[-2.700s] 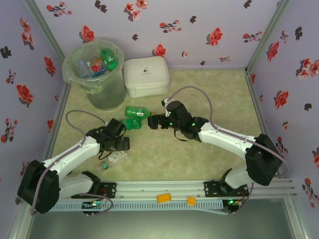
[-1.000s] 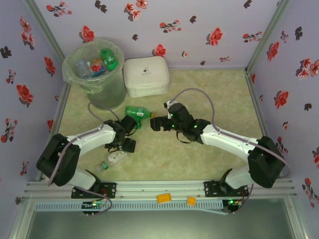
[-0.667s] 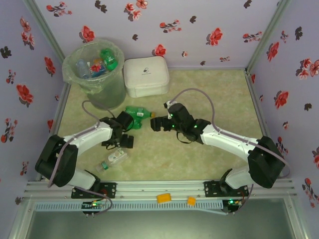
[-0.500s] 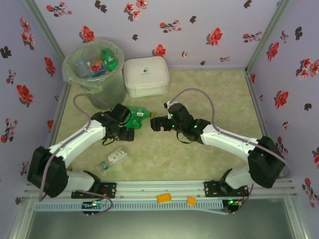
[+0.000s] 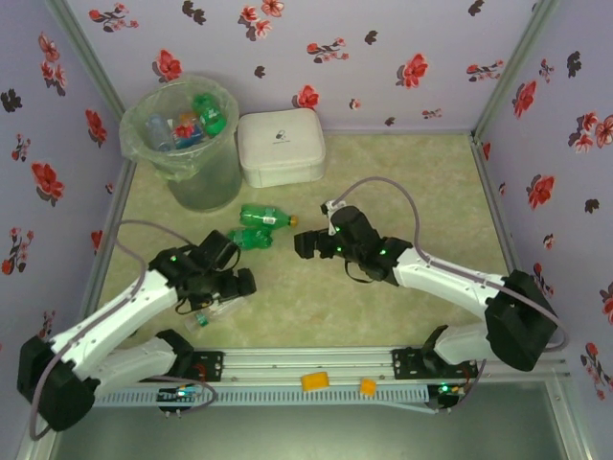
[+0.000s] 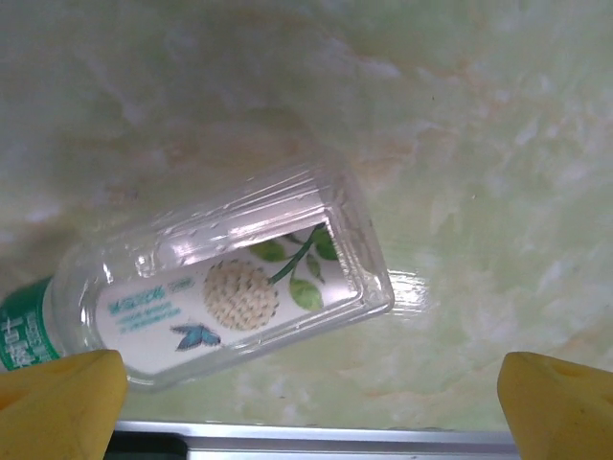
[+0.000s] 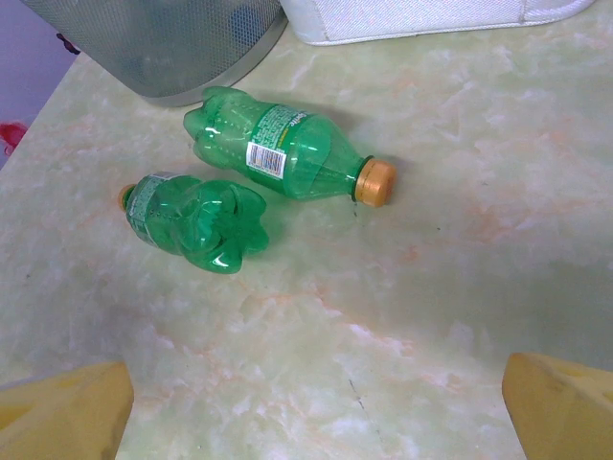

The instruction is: Put the plastic bottles in the bin

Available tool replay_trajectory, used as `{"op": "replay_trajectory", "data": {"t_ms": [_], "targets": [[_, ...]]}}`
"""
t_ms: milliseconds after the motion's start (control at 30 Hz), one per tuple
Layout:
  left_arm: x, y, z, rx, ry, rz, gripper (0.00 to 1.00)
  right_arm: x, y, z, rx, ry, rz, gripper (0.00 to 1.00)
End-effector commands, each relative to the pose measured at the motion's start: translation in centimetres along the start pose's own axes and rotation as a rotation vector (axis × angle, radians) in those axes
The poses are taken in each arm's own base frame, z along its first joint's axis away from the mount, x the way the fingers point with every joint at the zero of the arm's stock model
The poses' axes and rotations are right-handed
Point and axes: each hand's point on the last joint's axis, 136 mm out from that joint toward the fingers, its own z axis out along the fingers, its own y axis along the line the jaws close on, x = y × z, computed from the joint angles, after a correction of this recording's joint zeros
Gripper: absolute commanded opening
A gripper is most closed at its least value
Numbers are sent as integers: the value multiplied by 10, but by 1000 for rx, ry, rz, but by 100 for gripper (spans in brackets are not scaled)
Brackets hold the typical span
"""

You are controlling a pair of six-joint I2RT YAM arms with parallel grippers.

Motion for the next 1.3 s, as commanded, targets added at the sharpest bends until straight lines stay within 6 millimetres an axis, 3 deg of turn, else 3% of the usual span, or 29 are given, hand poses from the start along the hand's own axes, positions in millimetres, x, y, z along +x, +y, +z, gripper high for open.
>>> {"op": "replay_trajectory", "data": {"t_ms": [0,167,333,633,900,1067,1267], "targets": [[8,15,-1,-10,-38,-316,100,-6,-1,-7,-11,-34,0,100],[31,35,11,-40,-24,-499,100,-5,-2,-12,-17,-54,7,100],[25,48,18,-64,-99,-599,100,-5,-4,-18,-12,-72,9,100],[-20,47,47,86,-326,-821,100,-5,-15,-29,29,-102,8,100],[-66,45,51,95,-447,-784,100,-4,-13,-20,24,-81,8,100],[-89,28,44,94,-406,-589,100,-4,-11,-15,18,-72,7,100],[-97,52,9,-31,-414,-569,100,-3,-13,-14,27,-72,1,100]]}}
